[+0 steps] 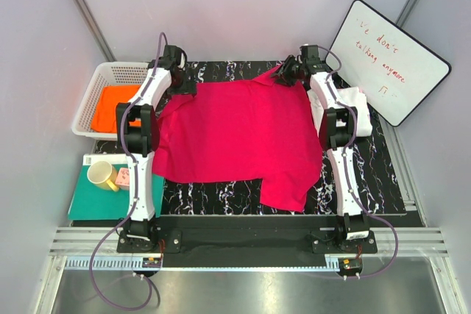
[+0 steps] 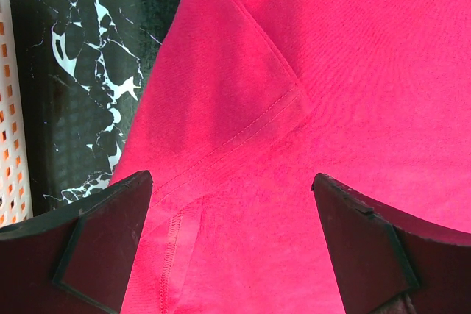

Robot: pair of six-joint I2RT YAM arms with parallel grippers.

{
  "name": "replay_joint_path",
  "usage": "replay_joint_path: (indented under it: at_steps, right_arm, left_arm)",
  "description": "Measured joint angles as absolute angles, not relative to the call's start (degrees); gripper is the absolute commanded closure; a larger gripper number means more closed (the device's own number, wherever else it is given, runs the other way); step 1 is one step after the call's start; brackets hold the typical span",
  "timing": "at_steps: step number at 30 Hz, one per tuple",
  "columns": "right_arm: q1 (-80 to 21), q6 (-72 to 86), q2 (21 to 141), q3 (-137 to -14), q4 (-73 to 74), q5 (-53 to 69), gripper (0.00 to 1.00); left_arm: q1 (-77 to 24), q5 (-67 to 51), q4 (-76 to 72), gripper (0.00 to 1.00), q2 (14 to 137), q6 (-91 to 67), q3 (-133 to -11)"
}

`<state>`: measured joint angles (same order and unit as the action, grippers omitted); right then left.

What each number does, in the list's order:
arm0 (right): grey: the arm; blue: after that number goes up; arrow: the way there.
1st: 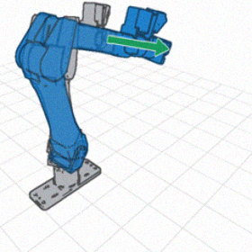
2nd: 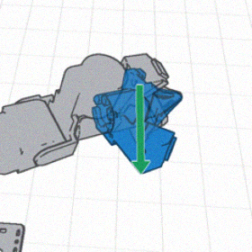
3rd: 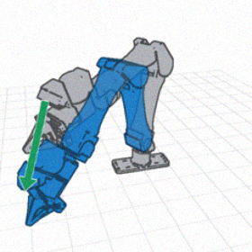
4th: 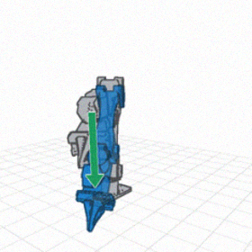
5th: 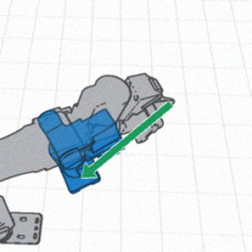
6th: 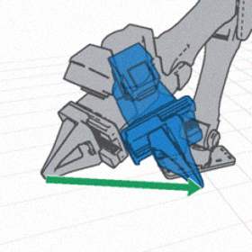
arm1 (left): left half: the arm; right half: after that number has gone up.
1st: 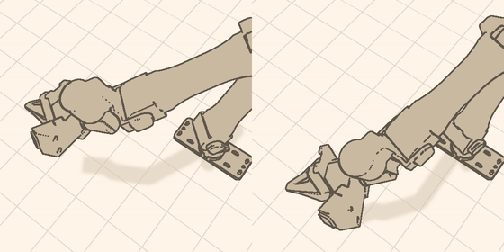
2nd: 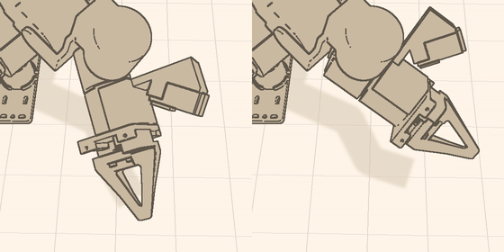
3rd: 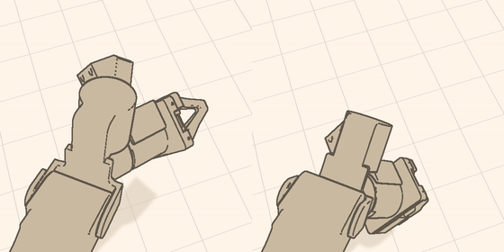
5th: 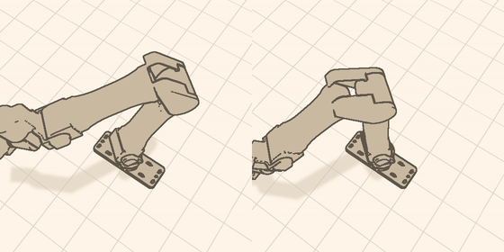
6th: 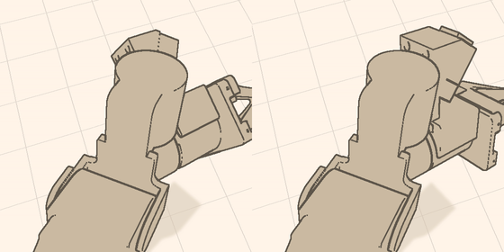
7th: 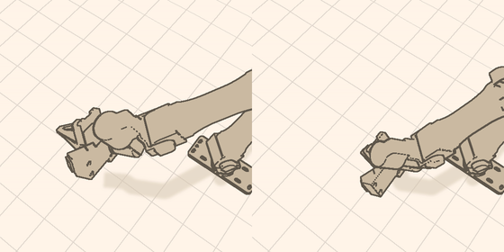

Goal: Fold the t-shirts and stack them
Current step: Grap the side of the flattened tshirt furthest away from the robot with both arms

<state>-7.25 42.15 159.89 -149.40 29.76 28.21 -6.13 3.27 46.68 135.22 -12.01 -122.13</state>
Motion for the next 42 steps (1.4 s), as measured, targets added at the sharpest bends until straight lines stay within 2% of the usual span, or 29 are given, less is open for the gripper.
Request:
replay_joint_path:
  at_steps: [18, 21, 25, 26, 29, 35, 42]
  right_arm:
    - [-7.53, 42.50, 162.21, -149.53, 29.17, 28.23, 0.53]
    - [-7.70, 42.52, 162.41, -149.69, 28.97, 28.18, 0.57]
    - [-8.19, 42.74, 164.59, -152.40, 28.25, 28.14, 0.80]
    - [-8.34, 42.85, 165.10, -152.86, 28.12, 28.21, 0.89]
    - [-8.78, 43.51, 166.19, -153.73, 27.66, 28.25, 0.95]
    - [-9.06, 42.87, 165.53, -152.46, 27.22, 28.05, 0.96]
    - [-9.19, 38.83, 159.13, -145.34, 28.73, 23.94, 0.91]
  left_arm:
    - [-6.13, 3.40, 46.61, 0.03, 135.20, -11.86, -121.43]
    - [-6.13, 3.40, 46.65, 0.03, 135.20, -11.86, -120.77]
    - [-6.13, 3.36, 46.63, 0.03, 135.15, -11.86, -119.92]
    - [-6.13, 3.36, 46.68, 0.03, 135.09, -11.86, -119.72]
    - [-6.13, 3.36, 46.72, 0.03, 134.58, -11.86, -118.58]
    - [-6.13, 3.42, 46.68, 0.03, 133.45, -11.84, -117.91]
    - [-6.15, 3.18, 46.65, 0.05, 132.57, -11.77, -117.91]
